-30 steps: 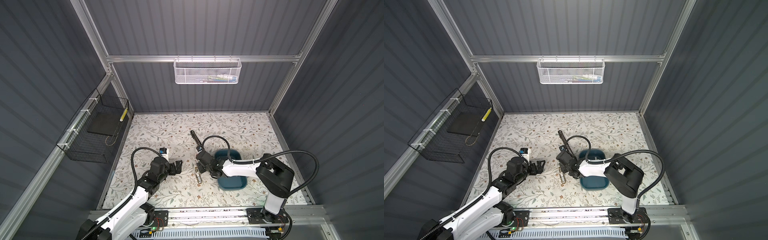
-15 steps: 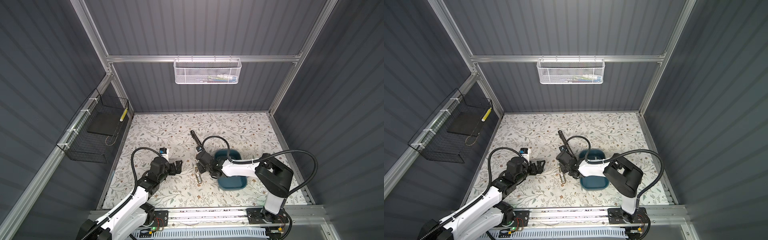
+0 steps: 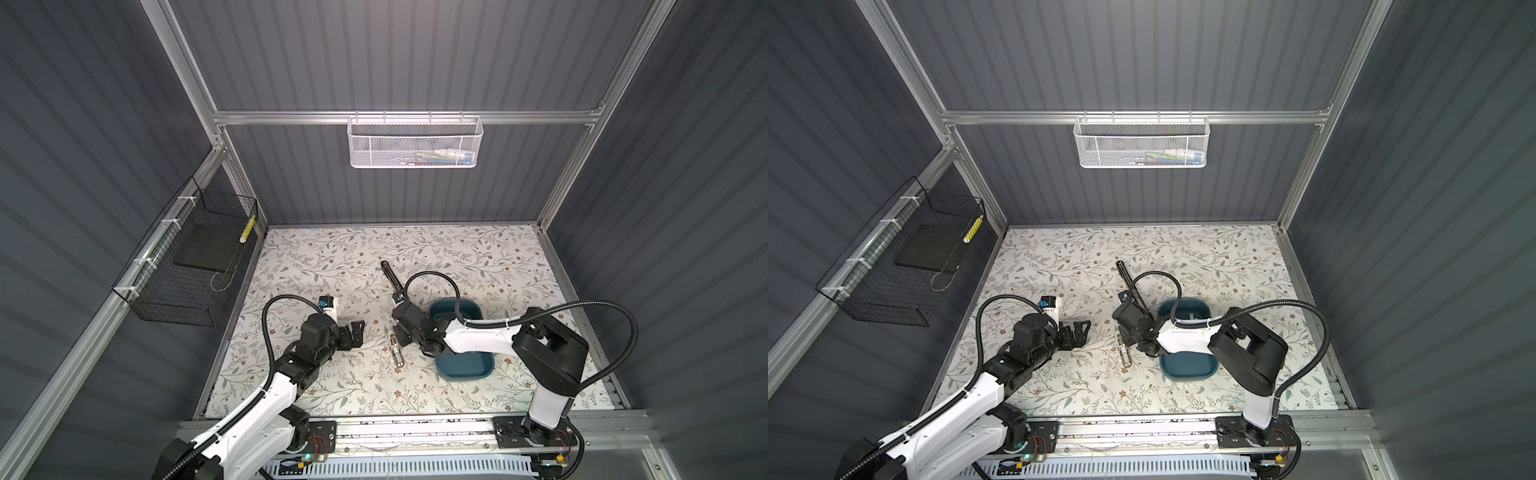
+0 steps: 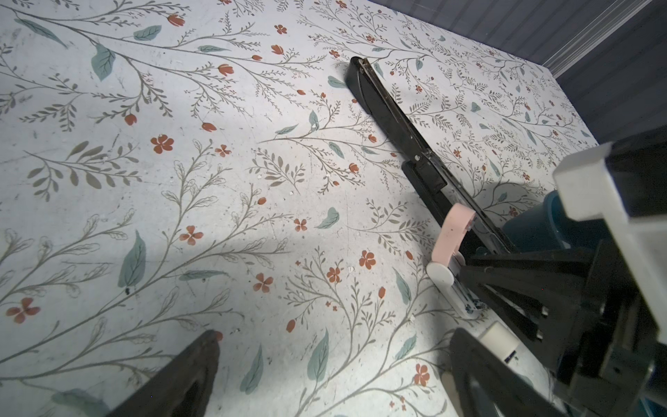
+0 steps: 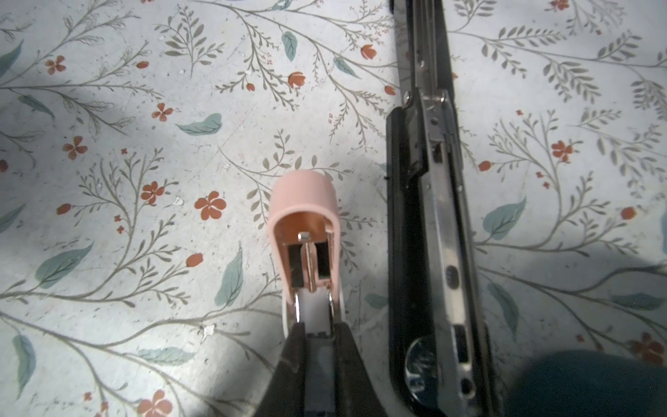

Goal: Load the staples into the stapler

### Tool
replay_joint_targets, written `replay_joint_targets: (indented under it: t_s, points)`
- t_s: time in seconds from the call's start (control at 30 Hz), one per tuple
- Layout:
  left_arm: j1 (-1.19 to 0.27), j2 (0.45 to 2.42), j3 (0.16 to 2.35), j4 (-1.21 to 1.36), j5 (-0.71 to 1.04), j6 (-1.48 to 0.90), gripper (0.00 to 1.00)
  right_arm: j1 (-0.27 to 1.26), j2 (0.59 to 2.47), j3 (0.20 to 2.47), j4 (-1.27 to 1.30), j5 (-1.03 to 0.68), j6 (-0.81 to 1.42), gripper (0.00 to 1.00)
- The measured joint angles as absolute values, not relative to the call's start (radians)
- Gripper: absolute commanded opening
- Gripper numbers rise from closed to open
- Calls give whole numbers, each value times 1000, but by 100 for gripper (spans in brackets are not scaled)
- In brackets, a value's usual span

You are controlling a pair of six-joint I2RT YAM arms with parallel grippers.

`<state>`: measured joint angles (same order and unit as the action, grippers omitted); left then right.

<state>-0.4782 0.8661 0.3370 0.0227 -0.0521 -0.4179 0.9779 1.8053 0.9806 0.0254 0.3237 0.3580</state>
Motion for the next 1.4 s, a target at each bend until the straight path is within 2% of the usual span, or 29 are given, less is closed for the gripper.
replay_joint_targets:
  t_s: [1.4]
  points:
    - [-478,866,337,23,-52,-418,100,978,1821,984,27,318,369,6]
